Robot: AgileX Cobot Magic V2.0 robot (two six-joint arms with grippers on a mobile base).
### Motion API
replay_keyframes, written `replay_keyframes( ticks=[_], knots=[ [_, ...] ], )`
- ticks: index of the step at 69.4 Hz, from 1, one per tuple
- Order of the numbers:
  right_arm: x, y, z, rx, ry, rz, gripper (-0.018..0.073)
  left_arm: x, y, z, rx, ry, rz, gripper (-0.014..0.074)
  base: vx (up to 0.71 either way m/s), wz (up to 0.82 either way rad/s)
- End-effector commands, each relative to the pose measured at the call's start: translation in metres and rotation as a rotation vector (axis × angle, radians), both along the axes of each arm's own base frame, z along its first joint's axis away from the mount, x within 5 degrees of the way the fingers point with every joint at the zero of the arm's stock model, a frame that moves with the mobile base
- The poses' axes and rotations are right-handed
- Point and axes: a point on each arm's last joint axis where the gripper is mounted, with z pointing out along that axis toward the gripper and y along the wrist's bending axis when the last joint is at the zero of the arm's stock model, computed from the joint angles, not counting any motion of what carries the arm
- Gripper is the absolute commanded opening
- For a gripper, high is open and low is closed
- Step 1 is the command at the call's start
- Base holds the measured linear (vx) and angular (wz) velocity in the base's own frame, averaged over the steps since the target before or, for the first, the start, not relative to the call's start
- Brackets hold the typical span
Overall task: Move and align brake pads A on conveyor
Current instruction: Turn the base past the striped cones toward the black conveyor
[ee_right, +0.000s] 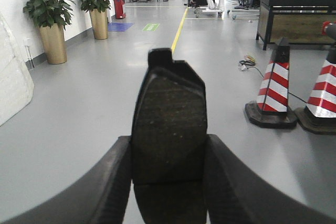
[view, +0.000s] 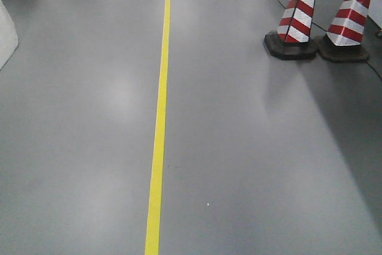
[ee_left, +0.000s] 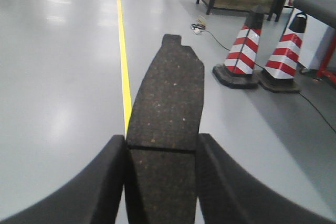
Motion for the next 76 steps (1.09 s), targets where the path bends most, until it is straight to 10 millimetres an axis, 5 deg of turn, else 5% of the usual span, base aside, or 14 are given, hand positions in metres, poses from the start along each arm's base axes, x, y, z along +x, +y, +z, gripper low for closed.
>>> replay_keyframes(
  ticks=[1,76],
  knots=[
    [-0.0007,0.0003,0.0179,0.005,-0.122,0.005,-0.0002,0.0016,0.0001,0.0179,-0.026,-0.113,0.005,-0.0006,0.77,0.1],
    [0.0,0.0004,0.0177,0.005,-0.119,0.005,-0.0002,0.0018,0.0,0.0178,-0.026,-0.112,0.005,-0.0006,0.74,0.0]
  ],
)
